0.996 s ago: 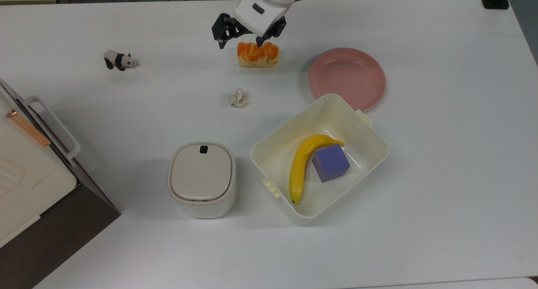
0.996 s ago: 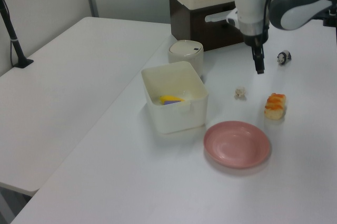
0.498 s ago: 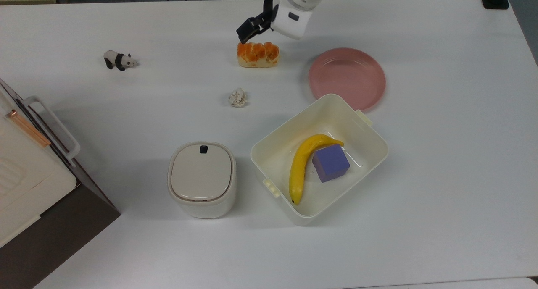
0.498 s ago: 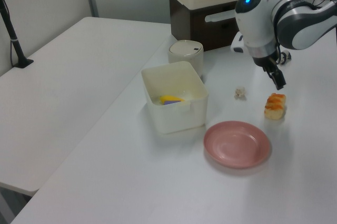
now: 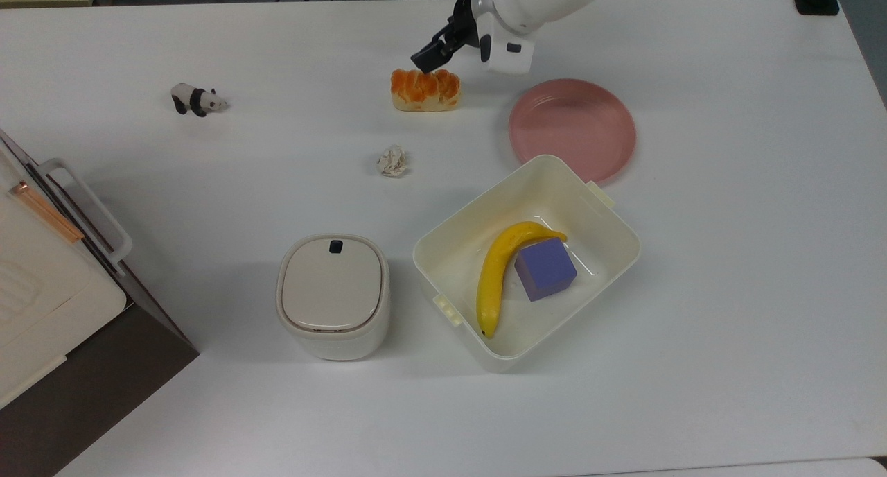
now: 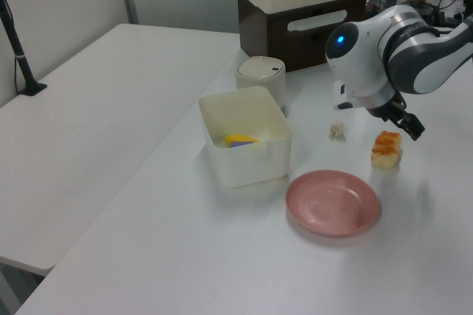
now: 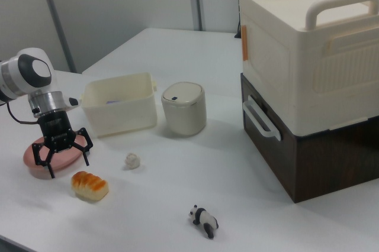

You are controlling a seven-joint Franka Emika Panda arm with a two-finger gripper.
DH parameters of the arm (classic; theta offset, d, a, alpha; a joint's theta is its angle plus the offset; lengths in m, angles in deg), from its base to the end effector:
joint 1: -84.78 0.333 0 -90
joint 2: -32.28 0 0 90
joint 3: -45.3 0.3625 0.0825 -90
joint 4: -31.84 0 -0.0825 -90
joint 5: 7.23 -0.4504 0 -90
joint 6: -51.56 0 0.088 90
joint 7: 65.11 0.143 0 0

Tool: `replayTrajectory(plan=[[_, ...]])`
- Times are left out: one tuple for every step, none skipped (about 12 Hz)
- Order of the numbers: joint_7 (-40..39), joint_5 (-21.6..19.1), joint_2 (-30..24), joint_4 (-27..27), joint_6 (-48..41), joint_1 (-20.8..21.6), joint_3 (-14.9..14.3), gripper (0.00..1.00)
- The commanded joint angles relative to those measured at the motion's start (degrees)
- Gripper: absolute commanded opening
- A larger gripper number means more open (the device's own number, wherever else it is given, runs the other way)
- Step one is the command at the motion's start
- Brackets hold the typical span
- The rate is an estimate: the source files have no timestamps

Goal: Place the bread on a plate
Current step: 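Close the gripper on the bread roll, then lift the bread roll and carry it toward the pink plate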

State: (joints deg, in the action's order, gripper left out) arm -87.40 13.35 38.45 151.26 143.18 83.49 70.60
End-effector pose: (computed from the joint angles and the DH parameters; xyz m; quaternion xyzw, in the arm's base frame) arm 0.5079 0.1709 0.3322 0.8458 0.4286 -0.2791 0.1518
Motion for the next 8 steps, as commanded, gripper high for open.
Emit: replayTrajectory(plan=[[-1.18,5.07,5.85,-3.13,-1.27,0.33,-0.08,0.98],[-0.05,7.35,7.70,-3.31,-1.18,0.33,-0.08,0.98],[0.14,9.38,8.94,-3.83,-1.00,0.15,0.01,0.98],[0.14,10.36,9.56,-3.93,-0.83,-0.02,0.01,0.98],[0.14,10.71,9.65,-3.75,-0.74,-0.03,0.01,0.98],[0.05,10.72,9.65,-3.58,-0.83,-0.03,0.01,0.98],[-0.03,10.72,9.65,-3.49,-0.83,-0.03,0.19,0.98],[-0.04,10.72,9.65,-3.40,-0.74,-0.03,0.28,0.94]])
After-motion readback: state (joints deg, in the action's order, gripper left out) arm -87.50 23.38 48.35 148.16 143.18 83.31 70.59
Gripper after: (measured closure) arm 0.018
